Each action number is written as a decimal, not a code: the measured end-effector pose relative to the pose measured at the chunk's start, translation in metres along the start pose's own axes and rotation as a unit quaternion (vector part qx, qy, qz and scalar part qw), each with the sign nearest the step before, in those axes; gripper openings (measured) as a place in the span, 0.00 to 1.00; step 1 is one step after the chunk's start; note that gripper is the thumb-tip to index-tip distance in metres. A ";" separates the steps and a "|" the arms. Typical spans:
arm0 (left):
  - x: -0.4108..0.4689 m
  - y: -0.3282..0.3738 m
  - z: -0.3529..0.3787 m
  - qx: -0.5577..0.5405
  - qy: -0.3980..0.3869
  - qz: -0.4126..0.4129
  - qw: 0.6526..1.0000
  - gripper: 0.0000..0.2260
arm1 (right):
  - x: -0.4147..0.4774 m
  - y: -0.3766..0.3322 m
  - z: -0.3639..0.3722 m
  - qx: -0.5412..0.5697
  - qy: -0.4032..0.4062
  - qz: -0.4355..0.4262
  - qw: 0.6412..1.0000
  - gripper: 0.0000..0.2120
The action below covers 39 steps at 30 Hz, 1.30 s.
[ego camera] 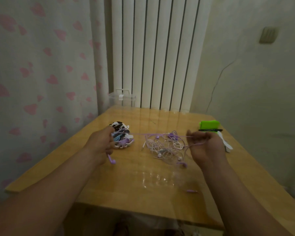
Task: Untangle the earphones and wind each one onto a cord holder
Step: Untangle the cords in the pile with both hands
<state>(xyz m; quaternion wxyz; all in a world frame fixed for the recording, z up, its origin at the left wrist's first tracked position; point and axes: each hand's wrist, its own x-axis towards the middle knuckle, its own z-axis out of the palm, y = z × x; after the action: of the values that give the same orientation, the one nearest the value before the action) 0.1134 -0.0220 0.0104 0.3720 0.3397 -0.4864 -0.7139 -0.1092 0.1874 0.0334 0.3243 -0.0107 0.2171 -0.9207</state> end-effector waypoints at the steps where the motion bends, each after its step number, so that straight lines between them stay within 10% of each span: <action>1: 0.000 0.000 -0.003 -0.008 0.012 -0.004 1.000 0.16 | 0.004 -0.007 -0.004 0.012 0.006 -0.002 1.000 0.13; 10: 0.009 0.009 -0.029 -0.056 0.126 0.010 0.990 0.15 | 0.033 -0.051 -0.045 -0.104 0.115 -0.058 0.986 0.12; 16: 0.021 0.002 -0.025 0.016 0.012 0.030 0.999 0.17 | 0.026 -0.027 -0.050 -0.359 0.045 -0.060 0.930 0.07; 19: 0.012 0.008 0.001 0.130 -0.087 0.078 0.985 0.17 | 0.010 -0.002 -0.032 -0.633 -0.012 -0.090 0.769 0.08; 22: -0.004 0.022 0.029 0.241 -0.164 0.137 0.947 0.17 | 0.002 0.014 -0.012 -0.899 -0.022 -0.192 0.394 0.18; 23: -0.009 0.028 0.037 0.272 -0.185 0.156 0.931 0.17 | -0.002 0.020 -0.001 -0.909 -0.040 -0.225 0.349 0.20; 24: -0.015 0.034 0.045 0.297 -0.208 0.172 0.916 0.17 | -0.009 0.027 0.011 -0.890 -0.082 -0.237 0.381 0.21; 27: -0.025 0.048 0.067 0.329 -0.268 0.194 0.885 0.17 | -0.021 0.049 0.045 -0.677 -0.262 -0.081 0.683 0.25; 28: -0.024 0.051 0.072 0.327 -0.274 0.194 0.883 0.18 | -0.020 0.054 0.053 -0.618 -0.302 -0.009 0.725 0.23; 33: 0.005 0.048 0.066 0.308 -0.261 0.150 0.902 0.15 | 0.009 0.041 0.044 -0.627 -0.311 0.082 0.709 0.16; 39: 0.024 0.010 0.068 0.260 -0.363 0.022 0.894 0.11 | 0.056 0.016 0.023 -0.561 -0.196 -0.067 0.801 0.12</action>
<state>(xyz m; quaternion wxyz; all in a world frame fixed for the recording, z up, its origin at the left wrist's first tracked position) 0.0459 -0.0145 0.0369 0.0834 0.1302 -0.7634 -0.6272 -0.1397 0.1336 0.0409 0.2345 -0.3859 0.6260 -0.6357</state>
